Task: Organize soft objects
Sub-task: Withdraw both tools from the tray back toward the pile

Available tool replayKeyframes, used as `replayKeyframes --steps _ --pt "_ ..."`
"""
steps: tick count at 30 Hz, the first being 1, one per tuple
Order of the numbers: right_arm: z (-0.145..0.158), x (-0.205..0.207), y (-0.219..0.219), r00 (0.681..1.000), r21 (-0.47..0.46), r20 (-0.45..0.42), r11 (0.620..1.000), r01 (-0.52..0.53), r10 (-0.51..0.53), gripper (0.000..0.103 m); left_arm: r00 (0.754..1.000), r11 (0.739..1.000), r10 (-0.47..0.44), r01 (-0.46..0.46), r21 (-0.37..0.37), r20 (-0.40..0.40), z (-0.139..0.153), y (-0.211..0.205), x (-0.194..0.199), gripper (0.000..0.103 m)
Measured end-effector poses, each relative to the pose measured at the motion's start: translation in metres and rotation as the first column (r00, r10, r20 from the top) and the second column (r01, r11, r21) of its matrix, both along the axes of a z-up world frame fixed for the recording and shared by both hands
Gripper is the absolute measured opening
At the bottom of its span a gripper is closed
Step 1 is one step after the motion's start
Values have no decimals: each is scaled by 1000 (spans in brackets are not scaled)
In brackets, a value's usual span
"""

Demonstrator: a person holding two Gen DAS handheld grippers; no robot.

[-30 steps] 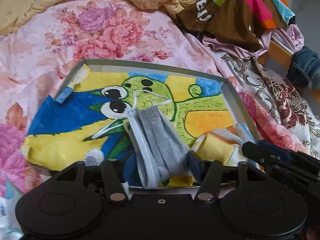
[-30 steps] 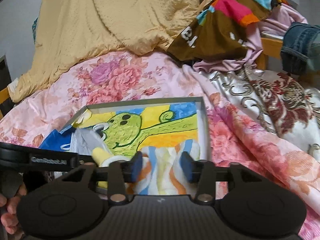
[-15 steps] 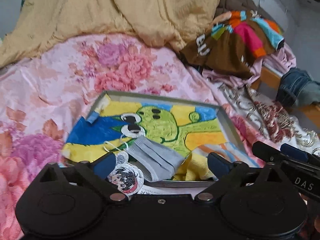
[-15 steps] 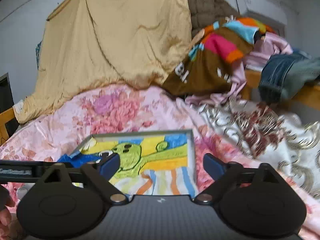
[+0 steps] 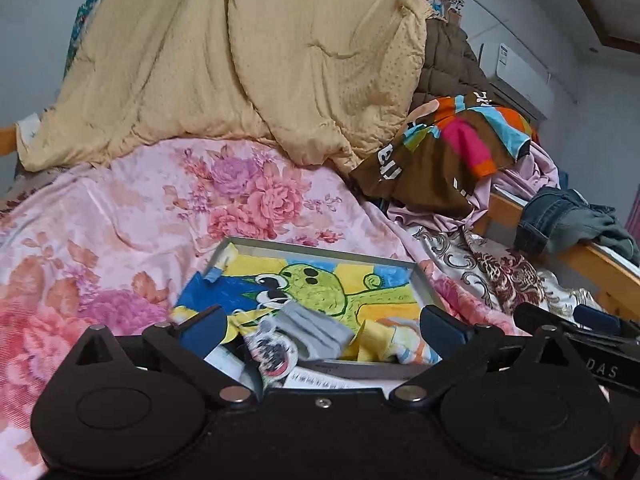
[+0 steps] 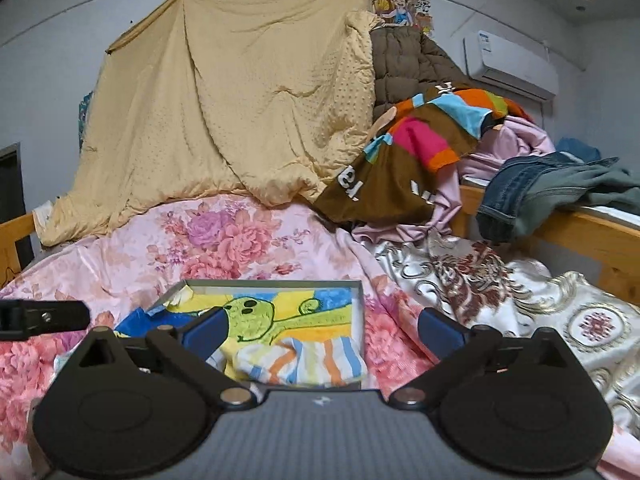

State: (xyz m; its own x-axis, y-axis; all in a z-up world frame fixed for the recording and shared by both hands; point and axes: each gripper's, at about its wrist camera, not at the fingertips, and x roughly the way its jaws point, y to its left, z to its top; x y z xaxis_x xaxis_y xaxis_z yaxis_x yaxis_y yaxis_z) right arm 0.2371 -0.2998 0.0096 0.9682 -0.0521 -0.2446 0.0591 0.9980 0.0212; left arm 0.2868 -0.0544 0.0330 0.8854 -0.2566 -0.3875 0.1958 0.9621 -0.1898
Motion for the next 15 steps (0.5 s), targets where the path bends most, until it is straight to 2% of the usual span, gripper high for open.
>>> replayKeyframes --steps 10,15 --pt "-5 -55 26 999 9 38 1000 -30 29 103 1000 1000 31 -31 -2 1 -9 33 -65 102" --pt "-9 -78 36 997 24 60 999 -46 45 103 1000 999 20 -20 31 6 -10 44 -89 102"
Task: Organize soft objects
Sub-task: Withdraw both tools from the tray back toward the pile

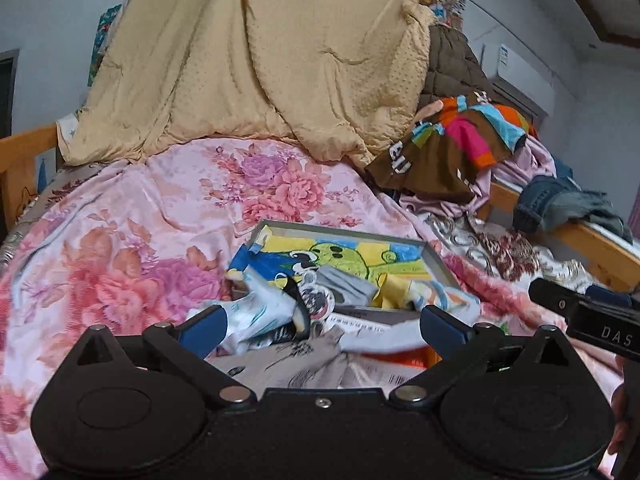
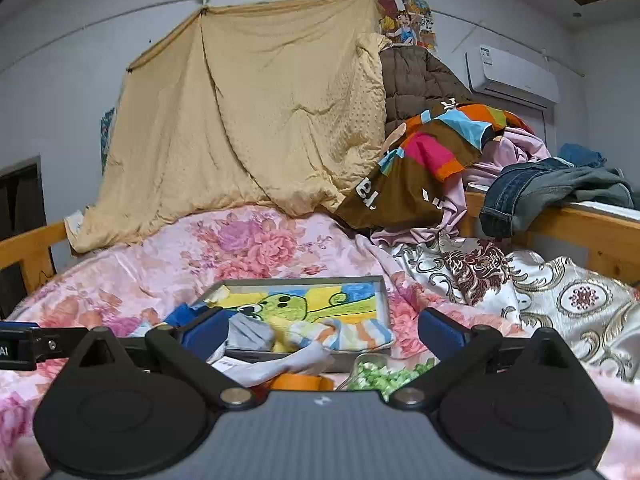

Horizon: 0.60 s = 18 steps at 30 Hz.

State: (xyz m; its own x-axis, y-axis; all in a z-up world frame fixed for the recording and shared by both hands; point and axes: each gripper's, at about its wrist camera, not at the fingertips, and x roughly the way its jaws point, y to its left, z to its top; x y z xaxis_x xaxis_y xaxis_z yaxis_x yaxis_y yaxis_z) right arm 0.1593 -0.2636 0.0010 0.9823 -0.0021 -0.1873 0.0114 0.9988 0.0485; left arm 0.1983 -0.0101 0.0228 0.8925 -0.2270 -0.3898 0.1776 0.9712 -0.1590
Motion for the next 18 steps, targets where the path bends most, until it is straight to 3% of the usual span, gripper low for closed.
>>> replayKeyframes --steps 12,18 --pt "-18 -28 33 995 -31 -67 996 -79 77 103 993 983 -109 115 145 -45 2 17 -33 102" --pt "-32 -36 51 986 -66 -113 989 -133 125 103 988 976 -133 144 164 -78 -7 31 -37 102"
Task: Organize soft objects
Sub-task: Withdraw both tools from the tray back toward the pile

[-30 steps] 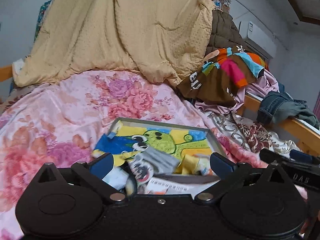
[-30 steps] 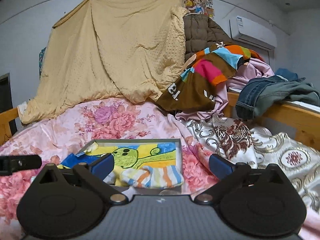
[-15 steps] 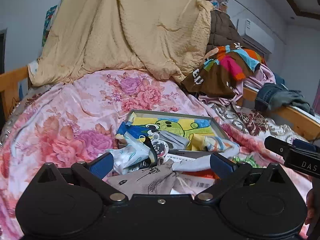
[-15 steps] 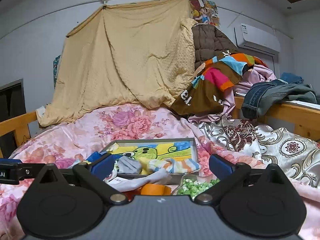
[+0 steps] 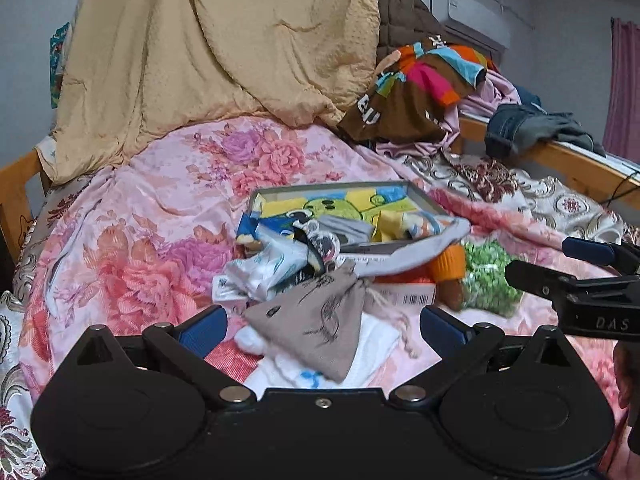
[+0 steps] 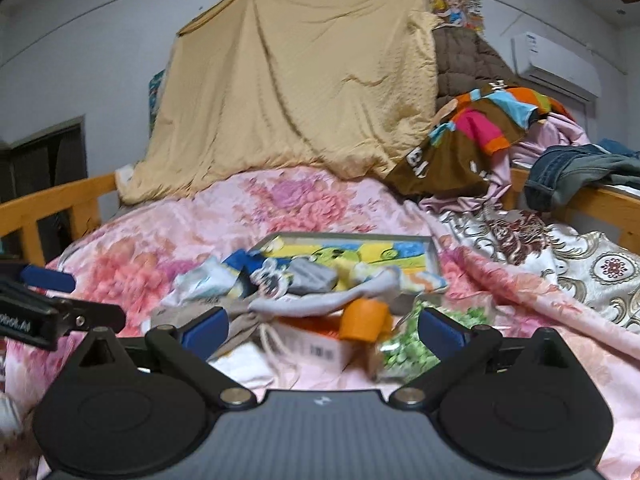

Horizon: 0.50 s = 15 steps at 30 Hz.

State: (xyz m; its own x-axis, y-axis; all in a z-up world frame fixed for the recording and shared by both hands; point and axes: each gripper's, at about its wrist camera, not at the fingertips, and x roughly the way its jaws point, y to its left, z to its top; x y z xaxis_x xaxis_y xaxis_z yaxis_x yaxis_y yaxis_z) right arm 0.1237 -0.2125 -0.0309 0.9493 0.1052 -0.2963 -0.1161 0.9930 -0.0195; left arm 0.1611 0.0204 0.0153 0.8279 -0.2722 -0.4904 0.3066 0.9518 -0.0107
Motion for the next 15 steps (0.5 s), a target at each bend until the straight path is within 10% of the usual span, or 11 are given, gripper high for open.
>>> replayKeyframes --steps 15 --pt "-34 18 32 973 -43 -169 985 -168 158 103 997 1000 -3 5 24 -72 -29 21 21 102"
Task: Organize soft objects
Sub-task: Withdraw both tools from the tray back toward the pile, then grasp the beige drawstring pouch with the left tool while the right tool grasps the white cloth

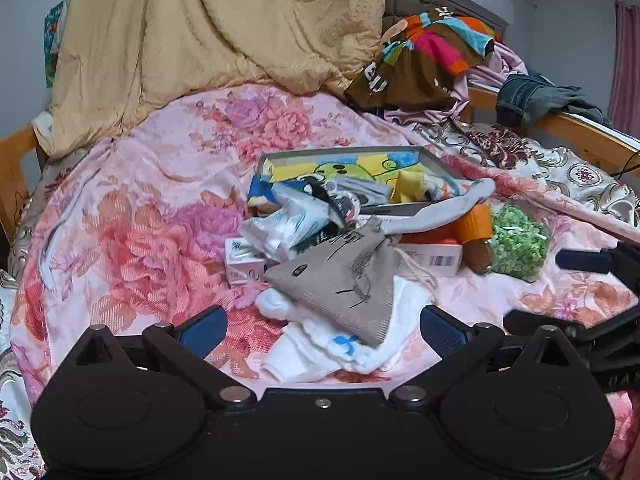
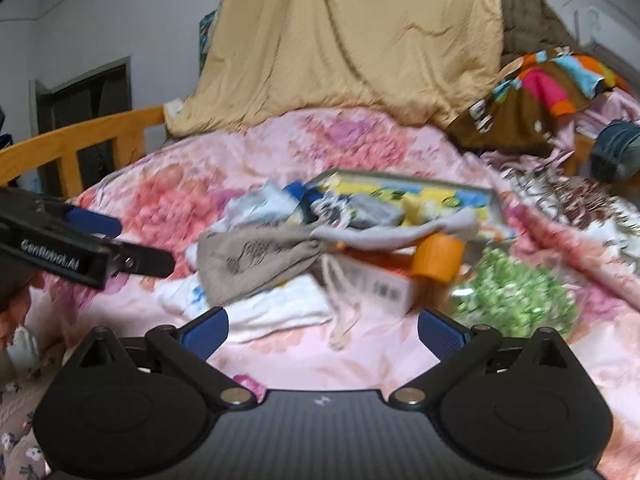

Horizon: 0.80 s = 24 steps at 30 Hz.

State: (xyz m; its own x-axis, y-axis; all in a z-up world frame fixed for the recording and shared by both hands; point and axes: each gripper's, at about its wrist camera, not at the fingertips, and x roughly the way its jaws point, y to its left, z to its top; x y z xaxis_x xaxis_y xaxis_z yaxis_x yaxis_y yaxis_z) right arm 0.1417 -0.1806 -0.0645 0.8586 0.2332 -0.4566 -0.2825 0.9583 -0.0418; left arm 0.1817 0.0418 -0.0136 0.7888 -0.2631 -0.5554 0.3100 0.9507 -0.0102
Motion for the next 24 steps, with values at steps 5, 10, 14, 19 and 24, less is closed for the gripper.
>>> replayKeyframes --steps 5,10,14,19,24 --pt "-8 4 11 999 -9 -13 999 -49 49 103 1000 1000 -6 6 -7 -17 -9 8 8 102" --pt "-16 13 18 996 6 -44 997 -77 77 103 1000 1000 -26 26 -16 -15 -12 11 16 102" --pt "-22 20 20 995 6 -67 997 -78 79 103 999 999 -30 30 -29 -16 -14 9 24 102" --pt "-25 25 19 994 19 -79 997 -75 77 103 1000 997 4 -5 -71 -23 -19 12 32 102" --pt "-26 27 20 995 29 -63 997 -73 75 103 1000 994 21 -22 -111 -15 -17 16 39 102"
